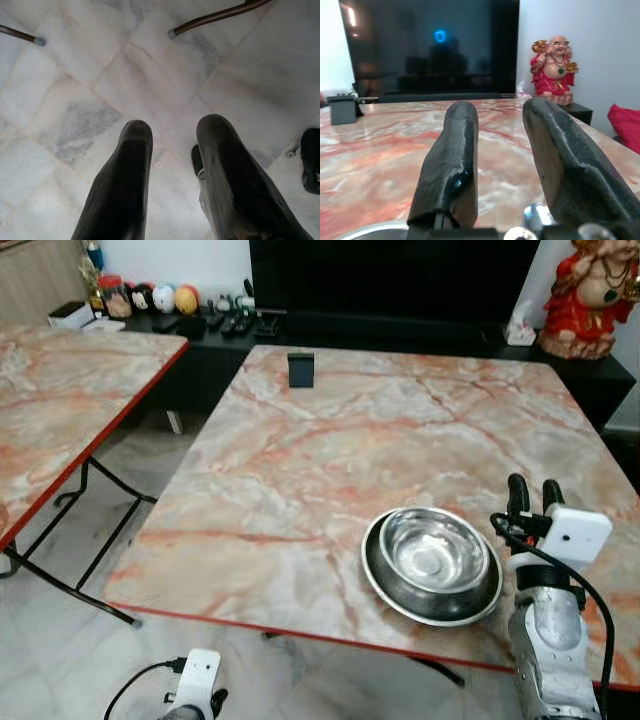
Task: Setting the table
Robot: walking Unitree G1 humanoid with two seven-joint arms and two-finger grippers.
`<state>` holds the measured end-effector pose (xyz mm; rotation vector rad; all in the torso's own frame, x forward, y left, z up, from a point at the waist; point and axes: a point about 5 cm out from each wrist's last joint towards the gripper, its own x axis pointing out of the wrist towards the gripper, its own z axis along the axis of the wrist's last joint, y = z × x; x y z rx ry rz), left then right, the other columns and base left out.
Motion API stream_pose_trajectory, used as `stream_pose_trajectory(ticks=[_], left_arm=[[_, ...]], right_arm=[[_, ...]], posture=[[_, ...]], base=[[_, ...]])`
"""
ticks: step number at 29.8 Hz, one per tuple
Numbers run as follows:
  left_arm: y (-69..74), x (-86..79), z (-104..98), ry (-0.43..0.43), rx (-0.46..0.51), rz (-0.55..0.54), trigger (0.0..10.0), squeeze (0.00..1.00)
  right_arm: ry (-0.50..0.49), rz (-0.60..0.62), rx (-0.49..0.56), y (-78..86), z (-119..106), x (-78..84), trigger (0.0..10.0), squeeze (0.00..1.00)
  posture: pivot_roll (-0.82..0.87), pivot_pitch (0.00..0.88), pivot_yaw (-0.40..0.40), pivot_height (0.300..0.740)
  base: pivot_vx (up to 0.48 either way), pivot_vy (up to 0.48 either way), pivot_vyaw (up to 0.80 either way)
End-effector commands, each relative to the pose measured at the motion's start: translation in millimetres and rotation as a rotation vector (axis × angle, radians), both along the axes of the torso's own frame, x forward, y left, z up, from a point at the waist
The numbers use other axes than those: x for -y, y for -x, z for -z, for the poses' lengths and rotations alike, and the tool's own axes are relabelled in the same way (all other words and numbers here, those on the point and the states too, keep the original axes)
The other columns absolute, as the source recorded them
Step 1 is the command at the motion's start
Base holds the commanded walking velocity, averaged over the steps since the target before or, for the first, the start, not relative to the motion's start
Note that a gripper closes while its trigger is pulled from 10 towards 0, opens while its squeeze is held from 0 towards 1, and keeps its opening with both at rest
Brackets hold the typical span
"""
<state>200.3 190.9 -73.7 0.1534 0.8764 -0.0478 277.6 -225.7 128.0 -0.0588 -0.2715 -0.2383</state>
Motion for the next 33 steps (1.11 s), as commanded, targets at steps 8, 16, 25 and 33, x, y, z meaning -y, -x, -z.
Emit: stream_pose_trajectory(ticks=[8,16,25,33], left_arm=[[-7.8,0.0,-4.4,-0.003,0.021,0.018,10.0,0.0],[-11.1,2.6,-6.0,-0.002,0.03,0.032,10.0,0.0],[-15.7,2.8,-8.8,-0.005,0.045,0.034,10.0,0.0],[-18.9,3.1,-10.7,-0.001,0.061,0.008,10.0,0.0]], right_arm=[[-0.004,-0.005,0.018,-4.1,-2.2,-3.0,10.0,0.0],[-0.006,-0.006,0.024,-5.1,-2.8,-5.2,10.0,0.0],[-0.009,-0.001,0.035,-7.1,-5.7,-6.0,10.0,0.0],[0.003,-0.022,0.057,-14.2,-13.8,-14.9,10.0,0.0]], posture=[[-0.04,0.0,-0.004,0.731],[-0.04,0.0,0.004,0.731],[-0.05,0.0,0.007,0.731],[-0.04,0.0,0.007,0.731]], base=[[0.0,0.409,0.0],[0.0,0.409,0.0],[0.0,0.41,0.0],[0.0,0.409,0.0]])
